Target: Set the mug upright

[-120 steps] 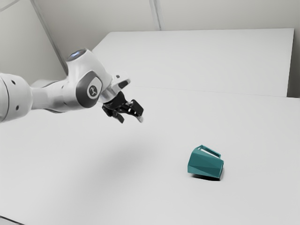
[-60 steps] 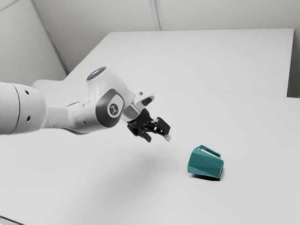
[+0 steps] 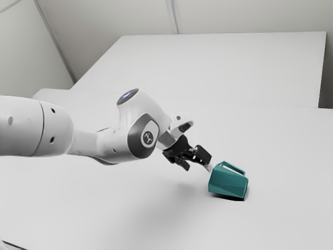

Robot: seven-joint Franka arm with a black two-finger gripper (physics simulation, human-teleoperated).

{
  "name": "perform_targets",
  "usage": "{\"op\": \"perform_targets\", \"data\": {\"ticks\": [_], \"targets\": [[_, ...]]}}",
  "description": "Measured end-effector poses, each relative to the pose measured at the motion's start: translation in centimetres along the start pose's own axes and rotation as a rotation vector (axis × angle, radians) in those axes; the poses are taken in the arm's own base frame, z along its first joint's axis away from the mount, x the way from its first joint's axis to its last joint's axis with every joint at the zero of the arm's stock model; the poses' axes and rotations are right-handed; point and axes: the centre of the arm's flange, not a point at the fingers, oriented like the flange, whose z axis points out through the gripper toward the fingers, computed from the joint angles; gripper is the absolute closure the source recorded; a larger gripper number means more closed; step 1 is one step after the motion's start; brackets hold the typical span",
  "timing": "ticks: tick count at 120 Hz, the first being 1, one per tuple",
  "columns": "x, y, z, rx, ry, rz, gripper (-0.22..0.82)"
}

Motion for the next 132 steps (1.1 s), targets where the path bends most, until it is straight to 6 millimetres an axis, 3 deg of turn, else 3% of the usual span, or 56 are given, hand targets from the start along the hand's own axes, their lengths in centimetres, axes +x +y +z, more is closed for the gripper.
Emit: {"op": "perform_targets", "data": {"ticks": [27, 46, 75, 89, 132], "targets": [[-1.0, 3.1, 1.3, -0.025, 0.021, 0.042, 0.00], [-1.0, 2.8, 2.2, -0.019, 0.030, 0.041, 0.00], [-1.2, 4.8, 3.9, -0.019, 0.056, 0.084, 0.01], [-1.4, 4.7, 4.8, -0.012, 0.062, 0.083, 0.01], [-2.0, 6.4, 5.2, -0.032, 0.093, 0.091, 0.08]]}}
